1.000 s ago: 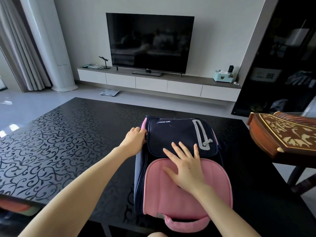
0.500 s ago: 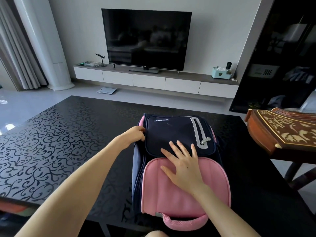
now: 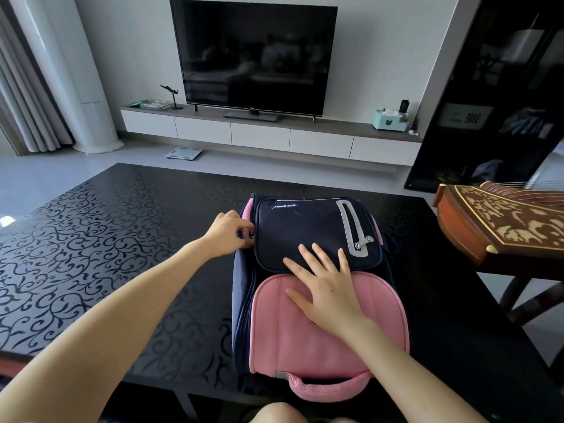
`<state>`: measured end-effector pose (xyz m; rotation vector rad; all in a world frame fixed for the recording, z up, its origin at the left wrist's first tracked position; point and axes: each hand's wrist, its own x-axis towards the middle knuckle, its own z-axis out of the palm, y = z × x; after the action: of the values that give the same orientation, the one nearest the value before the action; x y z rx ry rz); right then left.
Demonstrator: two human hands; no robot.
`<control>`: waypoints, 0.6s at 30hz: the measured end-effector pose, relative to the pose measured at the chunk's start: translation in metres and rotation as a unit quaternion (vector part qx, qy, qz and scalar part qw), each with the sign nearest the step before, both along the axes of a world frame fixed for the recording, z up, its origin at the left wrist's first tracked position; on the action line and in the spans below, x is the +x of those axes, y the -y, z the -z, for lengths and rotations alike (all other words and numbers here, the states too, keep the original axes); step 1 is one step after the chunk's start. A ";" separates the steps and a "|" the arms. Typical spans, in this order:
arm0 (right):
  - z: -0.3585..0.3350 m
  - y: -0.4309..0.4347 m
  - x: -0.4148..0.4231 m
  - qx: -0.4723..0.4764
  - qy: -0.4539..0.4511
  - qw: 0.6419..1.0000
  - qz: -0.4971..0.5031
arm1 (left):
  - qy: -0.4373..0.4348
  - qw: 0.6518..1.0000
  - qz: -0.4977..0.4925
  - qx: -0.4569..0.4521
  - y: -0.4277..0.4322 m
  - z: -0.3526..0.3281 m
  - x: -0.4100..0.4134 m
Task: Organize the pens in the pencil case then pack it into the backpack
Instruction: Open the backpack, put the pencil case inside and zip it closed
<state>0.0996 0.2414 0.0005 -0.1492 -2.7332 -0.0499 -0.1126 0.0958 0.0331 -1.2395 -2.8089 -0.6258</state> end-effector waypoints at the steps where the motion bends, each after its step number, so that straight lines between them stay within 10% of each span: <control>1: 0.000 0.000 0.000 -0.001 0.001 1.000 -0.001 | -0.022 1.000 0.009 -0.015 -0.001 -0.003 -0.001; 8: -0.001 -0.002 0.006 0.007 -0.012 1.000 -0.001 | -0.357 0.893 0.199 -0.188 0.004 -0.022 -0.006; 18: 0.002 0.002 0.002 0.030 0.014 0.999 0.015 | -0.124 0.968 0.018 -0.216 0.011 -0.015 0.077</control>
<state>0.1011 0.2390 -0.0013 -0.1742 -2.7548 -0.1437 -0.0352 0.0848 0.0482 -1.3115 -2.7923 0.1517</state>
